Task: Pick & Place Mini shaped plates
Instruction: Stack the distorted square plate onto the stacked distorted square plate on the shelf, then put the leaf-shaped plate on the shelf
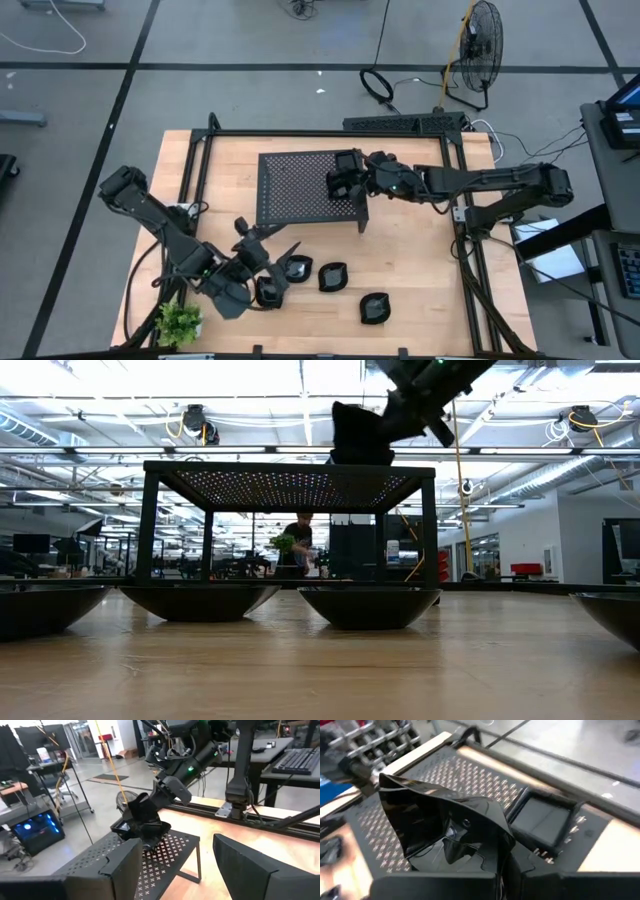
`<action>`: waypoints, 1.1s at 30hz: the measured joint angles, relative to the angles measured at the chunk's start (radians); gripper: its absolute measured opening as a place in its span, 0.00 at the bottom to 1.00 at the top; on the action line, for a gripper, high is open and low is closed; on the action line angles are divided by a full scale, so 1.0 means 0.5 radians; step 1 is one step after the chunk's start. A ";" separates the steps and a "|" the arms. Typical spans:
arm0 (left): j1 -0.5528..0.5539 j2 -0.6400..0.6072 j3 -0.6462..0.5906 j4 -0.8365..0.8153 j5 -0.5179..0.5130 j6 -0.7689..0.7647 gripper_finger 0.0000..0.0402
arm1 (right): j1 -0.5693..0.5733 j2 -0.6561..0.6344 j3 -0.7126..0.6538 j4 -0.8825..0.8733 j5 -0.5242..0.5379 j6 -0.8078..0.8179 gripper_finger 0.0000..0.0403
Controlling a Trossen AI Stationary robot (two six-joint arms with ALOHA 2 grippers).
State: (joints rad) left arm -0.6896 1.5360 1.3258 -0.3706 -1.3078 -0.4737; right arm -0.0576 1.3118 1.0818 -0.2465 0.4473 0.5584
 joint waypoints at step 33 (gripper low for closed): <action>0.027 0.000 -0.025 -0.883 0.775 -0.996 0.62 | 0.834 -0.621 -0.357 0.514 -0.332 -0.828 0.39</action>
State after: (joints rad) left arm -0.6762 1.5360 1.3134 -0.8121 -0.9203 -0.9715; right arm 0.3593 1.0012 0.9034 0.0104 0.2813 0.1442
